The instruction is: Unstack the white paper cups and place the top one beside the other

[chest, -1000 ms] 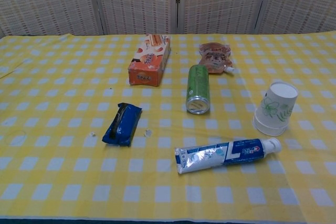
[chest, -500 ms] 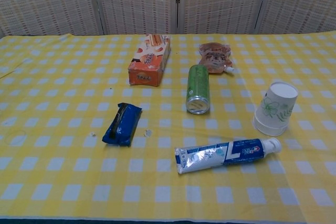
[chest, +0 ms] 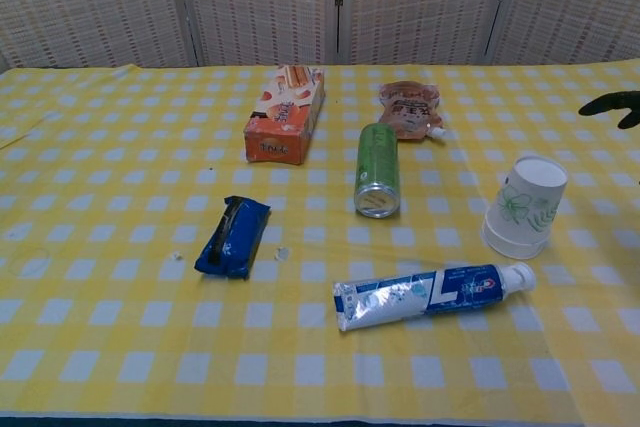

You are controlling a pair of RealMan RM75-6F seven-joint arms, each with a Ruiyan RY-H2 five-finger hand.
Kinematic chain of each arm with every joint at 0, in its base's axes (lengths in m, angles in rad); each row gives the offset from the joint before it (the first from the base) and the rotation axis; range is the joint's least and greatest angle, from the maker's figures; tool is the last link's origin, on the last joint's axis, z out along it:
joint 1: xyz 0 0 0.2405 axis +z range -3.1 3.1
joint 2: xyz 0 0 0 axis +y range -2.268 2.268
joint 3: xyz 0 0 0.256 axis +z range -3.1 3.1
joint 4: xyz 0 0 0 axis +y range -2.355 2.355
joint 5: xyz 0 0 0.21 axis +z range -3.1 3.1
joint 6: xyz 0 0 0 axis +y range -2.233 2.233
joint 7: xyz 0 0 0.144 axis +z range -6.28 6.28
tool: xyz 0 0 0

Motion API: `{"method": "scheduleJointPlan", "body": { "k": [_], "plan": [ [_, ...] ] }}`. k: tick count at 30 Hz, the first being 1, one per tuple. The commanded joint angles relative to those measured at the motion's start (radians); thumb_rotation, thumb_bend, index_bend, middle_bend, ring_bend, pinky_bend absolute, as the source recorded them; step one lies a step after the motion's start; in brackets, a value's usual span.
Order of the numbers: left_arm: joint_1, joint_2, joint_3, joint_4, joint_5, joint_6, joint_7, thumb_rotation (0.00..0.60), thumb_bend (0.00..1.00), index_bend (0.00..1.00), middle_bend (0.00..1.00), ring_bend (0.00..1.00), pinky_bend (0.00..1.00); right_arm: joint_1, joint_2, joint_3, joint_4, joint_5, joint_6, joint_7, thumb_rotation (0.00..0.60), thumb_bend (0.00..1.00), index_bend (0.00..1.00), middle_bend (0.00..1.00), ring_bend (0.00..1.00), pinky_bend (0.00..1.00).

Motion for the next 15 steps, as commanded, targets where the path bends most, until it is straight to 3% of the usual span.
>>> {"method": "scheduleJointPlan", "body": {
  "k": [1, 6, 15],
  "plan": [
    [0.001, 0.000, -0.001, 0.000, -0.002, 0.000, 0.000, 0.600, 0.57, 0.16, 0.11, 0.10, 0.01, 0.079, -0.009, 0.024, -0.025, 0.107, -0.086, -0.072, 0.600, 0.49, 0.09, 0.05, 0.12, 0.06],
    [0.002, 0.002, -0.001, 0.000, -0.003, 0.000, 0.000, 0.600, 0.57, 0.16, 0.11, 0.10, 0.01, 0.138, -0.018, 0.011, -0.028, 0.164, -0.148, -0.099, 0.600, 0.49, 0.09, 0.05, 0.13, 0.06],
    [0.004, 0.004, -0.002, -0.001, -0.006, 0.000, -0.002, 0.600, 0.57, 0.16, 0.11, 0.10, 0.01, 0.167, -0.031, -0.003, -0.026, 0.155, -0.139, -0.077, 0.600, 0.49, 0.09, 0.05, 0.13, 0.06]
  ]
}}
